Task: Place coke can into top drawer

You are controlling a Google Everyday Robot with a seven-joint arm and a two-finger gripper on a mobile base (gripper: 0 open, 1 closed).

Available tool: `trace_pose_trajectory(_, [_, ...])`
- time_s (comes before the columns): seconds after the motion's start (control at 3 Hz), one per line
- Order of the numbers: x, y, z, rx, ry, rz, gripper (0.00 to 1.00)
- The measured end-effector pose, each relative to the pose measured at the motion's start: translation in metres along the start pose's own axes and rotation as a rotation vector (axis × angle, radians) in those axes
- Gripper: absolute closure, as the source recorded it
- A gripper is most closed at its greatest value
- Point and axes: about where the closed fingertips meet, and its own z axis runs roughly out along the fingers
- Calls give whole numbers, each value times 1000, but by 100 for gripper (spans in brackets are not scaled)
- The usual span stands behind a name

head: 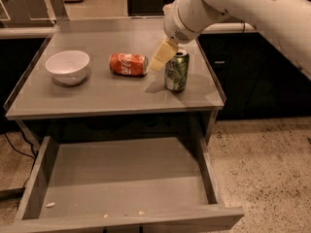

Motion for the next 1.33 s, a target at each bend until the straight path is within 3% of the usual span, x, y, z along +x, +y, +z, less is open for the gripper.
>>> trace_pose_trajectory(0.33, [3,-10,16,6,-23,4,0])
trace_pose_trajectory(0.67, [-21,-24,36,-22,-36,-46,0])
trace_pose_trajectory(1.33, [-18,-21,49,-40,-31,-39,0])
